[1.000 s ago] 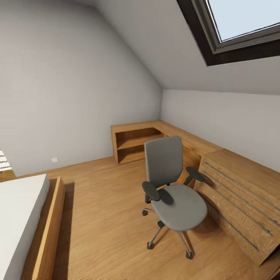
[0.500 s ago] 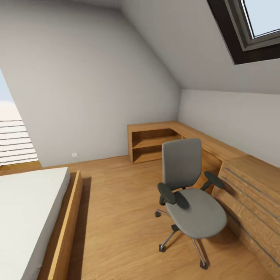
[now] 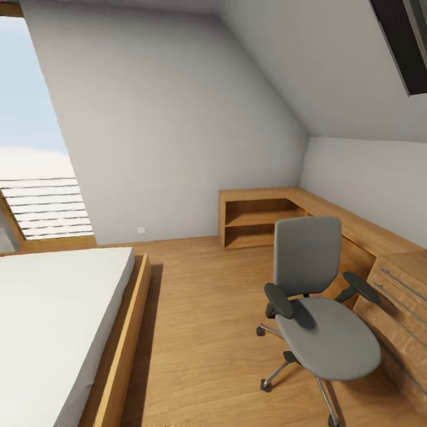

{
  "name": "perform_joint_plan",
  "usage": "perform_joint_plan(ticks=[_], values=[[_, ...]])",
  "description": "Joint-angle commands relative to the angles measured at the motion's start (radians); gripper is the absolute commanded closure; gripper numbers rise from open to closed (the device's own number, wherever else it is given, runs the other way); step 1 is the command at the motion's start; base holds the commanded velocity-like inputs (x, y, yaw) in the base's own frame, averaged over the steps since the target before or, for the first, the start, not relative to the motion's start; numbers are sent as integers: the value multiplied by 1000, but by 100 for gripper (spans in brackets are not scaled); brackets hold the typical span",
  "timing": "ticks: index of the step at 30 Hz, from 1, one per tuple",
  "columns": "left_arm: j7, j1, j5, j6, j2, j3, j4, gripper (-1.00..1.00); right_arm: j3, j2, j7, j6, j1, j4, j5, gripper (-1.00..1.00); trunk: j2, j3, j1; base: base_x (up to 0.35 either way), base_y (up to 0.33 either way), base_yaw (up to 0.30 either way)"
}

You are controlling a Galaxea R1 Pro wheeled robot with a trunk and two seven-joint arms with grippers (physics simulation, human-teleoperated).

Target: In the bedroom, organize the workspace by keeping the computer under the desk, ensuring the monitor is on the desk, placing the keyboard on the desk next to the monitor, placing the mouse on the desk next to the keyboard, moving the folder from the swivel chair onto the desk next to the mouse, stacking the notebook on top of the folder with the pen on top of the notebook, and positioning the swivel chair next to the desk.

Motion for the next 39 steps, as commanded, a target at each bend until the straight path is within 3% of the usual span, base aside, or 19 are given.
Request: perform_joint_plan(ticks=[1, 39], values=[[10, 0, 0, -1, 0, -8, -2, -100, 9, 1, -5, -3, -1, 2, -3, -100, -1, -1, 0, 0, 0, 285], [10, 0, -1, -3, 0, -8, -2, -100, 9, 1, -5, -3, -1, 2, -3, -100, -1, -1, 0, 0, 0, 284]])
